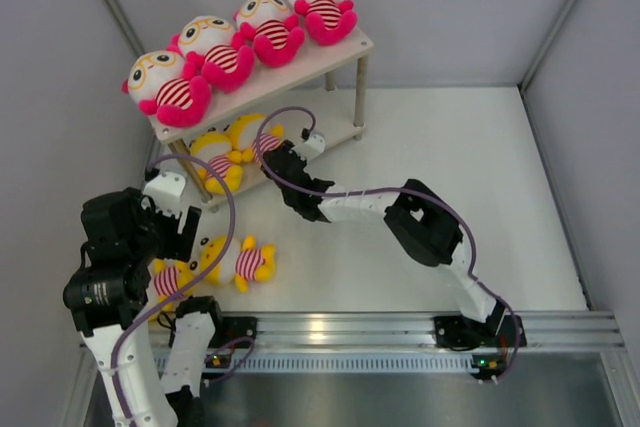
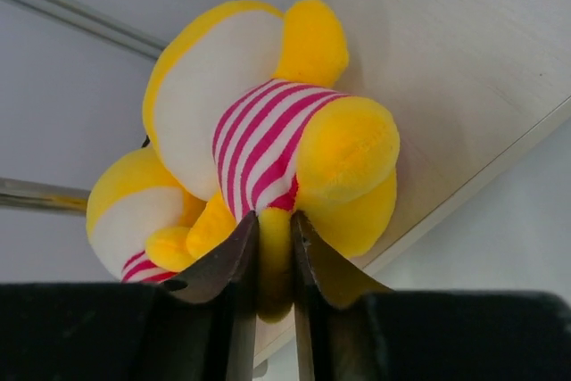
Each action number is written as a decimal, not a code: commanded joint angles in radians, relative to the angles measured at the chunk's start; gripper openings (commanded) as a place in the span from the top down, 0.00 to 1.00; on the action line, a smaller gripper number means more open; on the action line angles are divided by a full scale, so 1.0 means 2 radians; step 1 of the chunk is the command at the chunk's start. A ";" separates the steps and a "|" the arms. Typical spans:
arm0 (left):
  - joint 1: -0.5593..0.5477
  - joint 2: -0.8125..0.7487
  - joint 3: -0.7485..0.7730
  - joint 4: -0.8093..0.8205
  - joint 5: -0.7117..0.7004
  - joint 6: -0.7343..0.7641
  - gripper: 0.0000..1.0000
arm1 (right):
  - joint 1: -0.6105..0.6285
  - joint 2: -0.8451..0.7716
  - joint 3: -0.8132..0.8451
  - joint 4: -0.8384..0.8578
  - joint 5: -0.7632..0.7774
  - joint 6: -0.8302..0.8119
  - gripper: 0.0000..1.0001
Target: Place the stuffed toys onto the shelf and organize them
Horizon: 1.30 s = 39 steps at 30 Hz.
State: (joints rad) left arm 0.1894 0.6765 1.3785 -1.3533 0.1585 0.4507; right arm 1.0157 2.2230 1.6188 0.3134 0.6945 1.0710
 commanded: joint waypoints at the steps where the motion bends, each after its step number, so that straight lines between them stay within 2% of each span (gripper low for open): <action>1: -0.002 -0.005 -0.005 0.018 -0.010 -0.001 0.18 | 0.004 -0.009 0.001 0.052 -0.004 -0.020 0.73; 2: -0.002 -0.008 -0.005 0.018 -0.010 -0.001 0.18 | 0.003 -0.012 -0.004 0.054 -0.004 -0.022 0.57; 5: -0.002 -0.008 -0.004 0.018 -0.013 -0.001 0.18 | 0.003 -0.029 -0.018 0.053 -0.004 -0.043 0.45; 9: -0.001 -0.010 -0.004 0.017 -0.013 -0.001 0.18 | 0.003 -0.073 -0.064 0.101 -0.030 -0.120 0.40; 10: -0.001 -0.010 -0.005 0.018 -0.015 0.000 0.18 | 0.005 -0.104 -0.078 0.131 -0.036 -0.141 0.38; 14: -0.001 -0.013 -0.006 0.017 -0.020 0.000 0.18 | 0.024 -0.204 -0.176 0.195 -0.096 -0.278 0.09; 15: -0.002 -0.014 -0.007 0.019 -0.022 0.000 0.18 | 0.027 -0.225 -0.196 0.199 -0.121 -0.323 0.08; 16: -0.001 -0.015 -0.007 0.018 -0.022 0.000 0.18 | 0.033 -0.267 -0.217 0.201 -0.179 -0.341 0.08; 18: 0.000 -0.018 -0.016 0.020 -0.026 0.002 0.18 | 0.034 -0.300 -0.281 0.213 -0.261 -0.389 0.09; 19: 0.000 -0.022 -0.023 0.022 -0.037 -0.001 0.18 | 0.034 -0.316 -0.297 0.209 -0.343 -0.401 0.09; 22: 0.002 -0.041 -0.061 0.029 -0.074 -0.005 0.18 | 0.034 -0.309 -0.311 0.124 -0.486 -0.428 0.10; 24: 0.006 -0.051 -0.098 0.034 -0.102 -0.004 0.18 | 0.034 -0.289 -0.306 0.088 -0.517 -0.421 0.11; 28: 0.023 -0.077 -0.153 0.032 -0.156 -0.001 0.18 | 0.034 -0.264 -0.322 0.109 -0.540 -0.410 0.12; 32: 0.036 -0.096 -0.212 0.032 -0.189 0.002 0.17 | 0.034 -0.222 -0.296 0.096 -0.582 -0.403 0.12; 35: 0.045 -0.105 -0.248 0.034 -0.188 0.000 0.17 | 0.034 -0.195 -0.309 0.129 -0.571 -0.386 0.12; 39: 0.053 -0.114 -0.271 0.042 -0.162 -0.011 0.17 | 0.034 -0.156 -0.298 0.133 -0.580 -0.380 0.14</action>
State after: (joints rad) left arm 0.2806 0.4702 0.8524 -1.3289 -0.1749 0.4477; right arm 1.0714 1.8721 0.9829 0.5156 -0.4168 0.2935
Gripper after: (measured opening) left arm 0.825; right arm 0.870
